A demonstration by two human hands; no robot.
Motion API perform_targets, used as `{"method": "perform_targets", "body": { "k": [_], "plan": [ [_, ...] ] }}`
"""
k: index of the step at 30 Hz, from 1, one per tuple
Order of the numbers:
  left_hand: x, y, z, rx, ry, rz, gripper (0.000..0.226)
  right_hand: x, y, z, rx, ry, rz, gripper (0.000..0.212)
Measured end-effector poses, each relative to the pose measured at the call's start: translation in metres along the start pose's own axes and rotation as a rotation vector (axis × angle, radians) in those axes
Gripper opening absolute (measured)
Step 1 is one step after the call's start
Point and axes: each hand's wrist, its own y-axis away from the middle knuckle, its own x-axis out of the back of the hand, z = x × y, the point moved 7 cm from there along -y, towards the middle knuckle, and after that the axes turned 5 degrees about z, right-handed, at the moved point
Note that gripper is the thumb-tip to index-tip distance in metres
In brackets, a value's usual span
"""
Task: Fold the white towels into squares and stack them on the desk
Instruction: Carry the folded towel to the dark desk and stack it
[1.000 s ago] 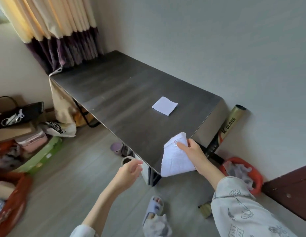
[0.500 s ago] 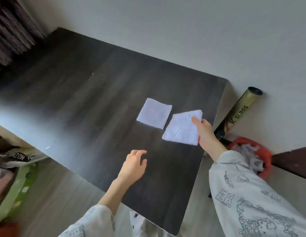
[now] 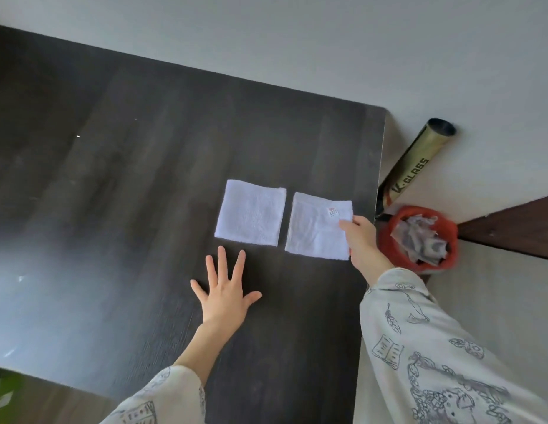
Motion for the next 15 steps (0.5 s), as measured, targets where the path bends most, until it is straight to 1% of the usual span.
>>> {"method": "perform_targets", "body": {
  "k": [3,6,7,10,13,15],
  "plan": [
    [0.001,-0.003,0.0,0.006,-0.017,-0.021,0.081,0.006,0.006,-0.006,0.054,-0.026,0.033,0.017],
    [0.0,-0.004,0.002,-0.006,-0.03,-0.045,0.081,0.016,0.017,-0.002,0.093,-0.006,0.031,0.042],
    [0.0,-0.004,0.002,-0.014,-0.04,-0.054,0.081,0.022,0.023,0.004,0.099,0.01,0.028,0.047],
    [0.007,-0.002,-0.001,-0.058,-0.078,-0.079,0.075,0.046,0.053,0.032,0.115,0.051,0.009,0.045],
    [0.017,0.009,0.001,-0.095,0.075,-0.126,0.058,0.081,0.09,0.062,0.146,-0.015,0.007,0.037],
    [0.022,0.033,0.02,-0.165,0.169,-0.106,0.048,0.111,0.119,0.085,0.132,-0.082,0.025,0.033]
  ]
}}
